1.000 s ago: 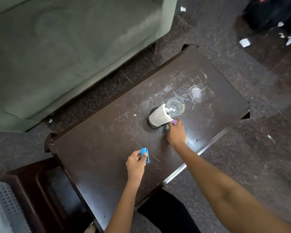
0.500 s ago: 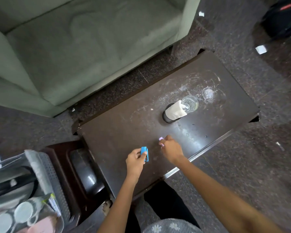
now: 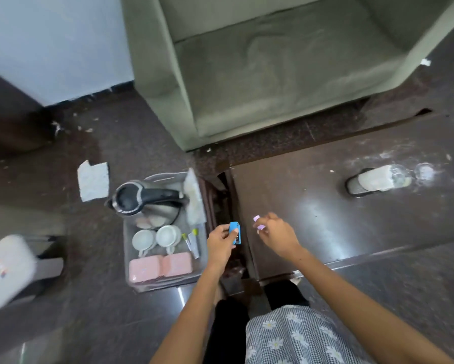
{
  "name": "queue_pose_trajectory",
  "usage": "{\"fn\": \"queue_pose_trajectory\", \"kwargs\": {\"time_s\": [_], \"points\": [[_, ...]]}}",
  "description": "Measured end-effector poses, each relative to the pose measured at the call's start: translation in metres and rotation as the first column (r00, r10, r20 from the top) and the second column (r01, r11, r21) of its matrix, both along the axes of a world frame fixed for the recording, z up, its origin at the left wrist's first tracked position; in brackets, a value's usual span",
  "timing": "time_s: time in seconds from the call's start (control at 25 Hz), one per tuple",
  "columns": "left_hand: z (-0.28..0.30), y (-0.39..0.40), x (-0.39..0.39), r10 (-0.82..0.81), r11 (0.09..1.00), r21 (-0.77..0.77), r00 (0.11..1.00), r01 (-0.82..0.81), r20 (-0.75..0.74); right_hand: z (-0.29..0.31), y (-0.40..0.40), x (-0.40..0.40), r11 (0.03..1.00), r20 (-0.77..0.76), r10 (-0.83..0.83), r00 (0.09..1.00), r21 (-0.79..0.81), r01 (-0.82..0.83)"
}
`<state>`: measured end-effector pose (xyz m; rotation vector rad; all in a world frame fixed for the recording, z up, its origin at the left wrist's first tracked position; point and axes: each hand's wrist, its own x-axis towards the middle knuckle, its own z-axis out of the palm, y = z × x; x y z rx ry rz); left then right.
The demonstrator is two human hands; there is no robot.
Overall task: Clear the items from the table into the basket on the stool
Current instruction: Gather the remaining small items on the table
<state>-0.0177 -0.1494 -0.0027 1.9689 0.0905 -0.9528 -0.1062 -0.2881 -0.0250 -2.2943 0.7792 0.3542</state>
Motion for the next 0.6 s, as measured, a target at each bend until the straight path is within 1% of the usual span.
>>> {"fn": "queue_pose_trajectory", "kwargs": {"time_s": [0.16, 0.2, 0.28, 0.44, 0.6], "points": [[0.001, 0.093, 0.036, 0.079, 0.995, 0.052, 0.996, -0.08, 0.034, 0.008, 0.089, 0.051, 0.991, 0.036, 0.093, 0.995, 0.092, -0.096], [-0.002, 0.117, 0.042, 0.106, 0.993, 0.058, 0.994, -0.107, 0.031, 0.006, 0.11, 0.063, 0.984, 0.017, 0.14, 0.99, 0.107, -0.141], [-0.005, 0.153, 0.052, 0.153, 0.983, 0.092, 0.987, -0.157, 0.041, -0.001, 0.14, 0.083, 0.969, -0.069, 0.222, 0.972, 0.123, -0.213], [-0.012, 0.198, 0.063, 0.217, 0.971, 0.107, 0.976, -0.213, -0.022, -0.021, 0.169, 0.108, 0.954, -0.236, 0.3, 0.924, 0.06, -0.295], [-0.02, 0.218, 0.069, 0.205, 0.976, 0.087, 0.977, -0.199, -0.067, -0.036, 0.18, 0.12, 0.926, -0.376, 0.319, 0.87, -0.072, -0.37]]}}
